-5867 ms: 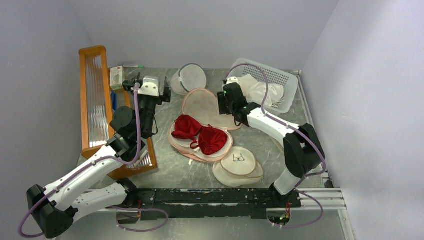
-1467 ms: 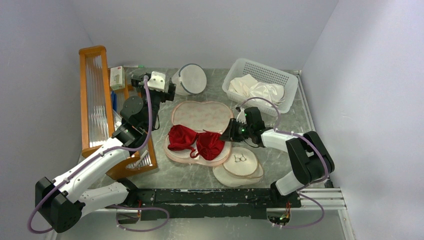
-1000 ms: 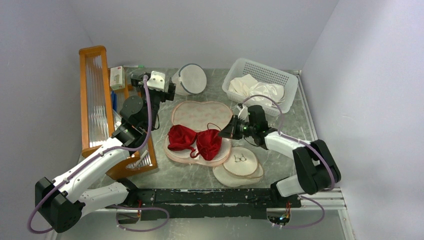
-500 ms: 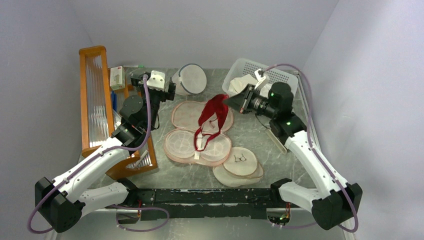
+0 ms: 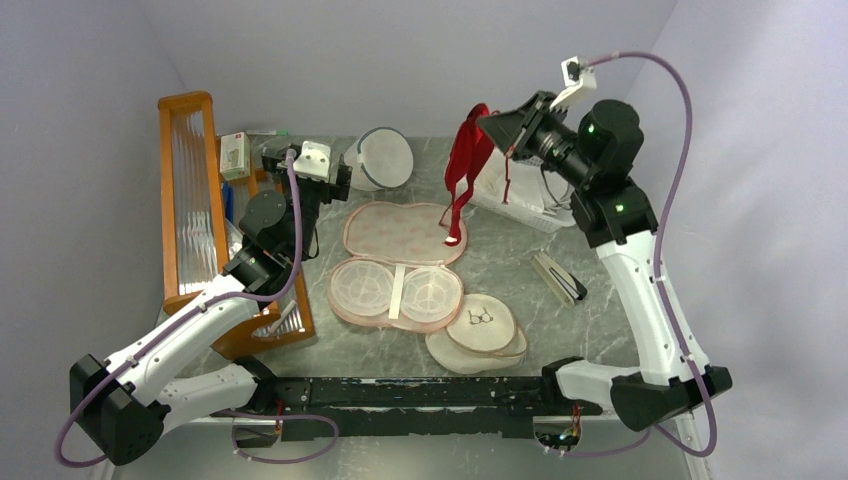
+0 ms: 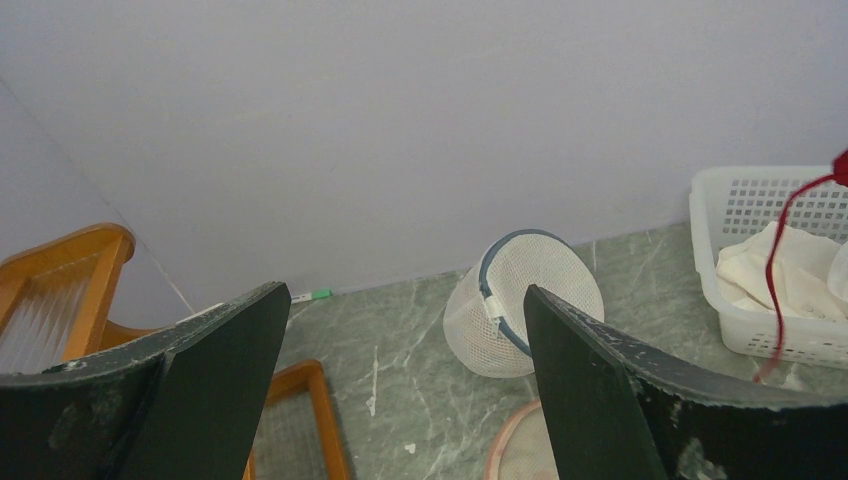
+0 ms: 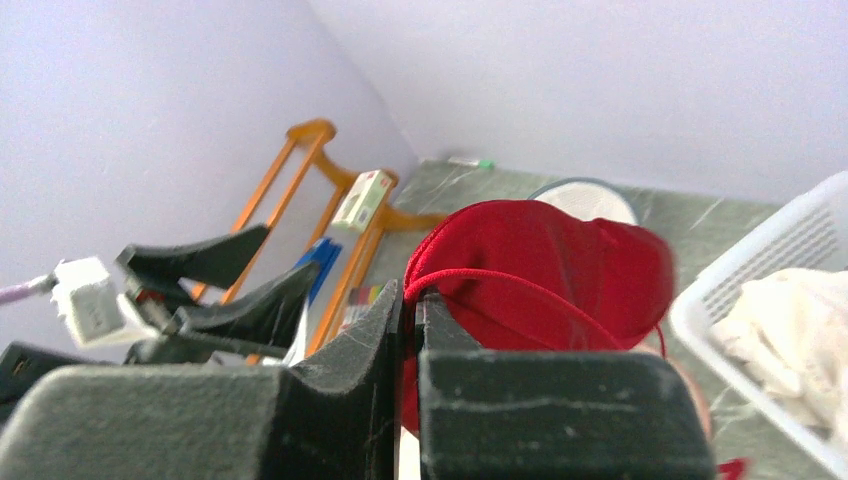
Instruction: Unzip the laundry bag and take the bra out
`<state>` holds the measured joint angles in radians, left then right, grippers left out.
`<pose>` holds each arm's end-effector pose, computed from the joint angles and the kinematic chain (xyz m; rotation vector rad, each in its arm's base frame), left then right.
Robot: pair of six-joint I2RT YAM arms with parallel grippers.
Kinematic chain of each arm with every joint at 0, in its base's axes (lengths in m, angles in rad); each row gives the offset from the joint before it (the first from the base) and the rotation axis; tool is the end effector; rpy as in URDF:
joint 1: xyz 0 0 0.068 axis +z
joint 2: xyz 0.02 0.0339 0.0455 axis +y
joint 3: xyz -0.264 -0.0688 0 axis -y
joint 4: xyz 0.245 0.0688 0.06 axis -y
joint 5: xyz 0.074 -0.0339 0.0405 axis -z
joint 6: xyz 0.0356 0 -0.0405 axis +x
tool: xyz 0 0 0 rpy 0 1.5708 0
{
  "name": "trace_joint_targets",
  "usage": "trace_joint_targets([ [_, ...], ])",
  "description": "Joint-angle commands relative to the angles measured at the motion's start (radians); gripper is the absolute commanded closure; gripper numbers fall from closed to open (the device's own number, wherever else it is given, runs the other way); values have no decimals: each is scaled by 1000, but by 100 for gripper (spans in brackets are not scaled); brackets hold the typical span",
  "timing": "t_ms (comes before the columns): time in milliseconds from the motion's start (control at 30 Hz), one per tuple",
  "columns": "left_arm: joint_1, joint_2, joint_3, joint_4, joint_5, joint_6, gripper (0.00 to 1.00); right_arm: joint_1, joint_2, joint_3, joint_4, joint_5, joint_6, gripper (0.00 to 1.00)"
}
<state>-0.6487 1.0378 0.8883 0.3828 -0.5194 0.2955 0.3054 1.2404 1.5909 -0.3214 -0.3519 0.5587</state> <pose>0.2012 -0.1304 0.3880 0.2015 1.3540 0.0509 0.2359 0.0872 0.5068 -0.0882 1.6208 0.9461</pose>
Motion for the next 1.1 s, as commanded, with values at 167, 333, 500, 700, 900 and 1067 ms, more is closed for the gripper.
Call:
trace_joint_targets([
  [167, 9, -4, 32, 11, 7, -10, 1, -148, 173, 203, 24, -55, -35, 100],
  [333, 10, -5, 32, 14, 12, -10, 1, -246, 287, 332, 74, -183, 48, 100],
  [500, 17, 5, 38, 8, 20, -17, 1, -318, 369, 461, 147, -289, 150, 100],
  [700, 30, 9, 41, 3, 28, -31, 1, -371, 403, 515, 212, -353, 243, 100],
  [900, 37, 7, 46, -4, 38, -43, 1, -400, 400, 597, 171, -364, 237, 100],
  [1067, 40, 2, 49, -8, 38, -48, 1, -449, 376, 525, 251, -405, 314, 100],
])
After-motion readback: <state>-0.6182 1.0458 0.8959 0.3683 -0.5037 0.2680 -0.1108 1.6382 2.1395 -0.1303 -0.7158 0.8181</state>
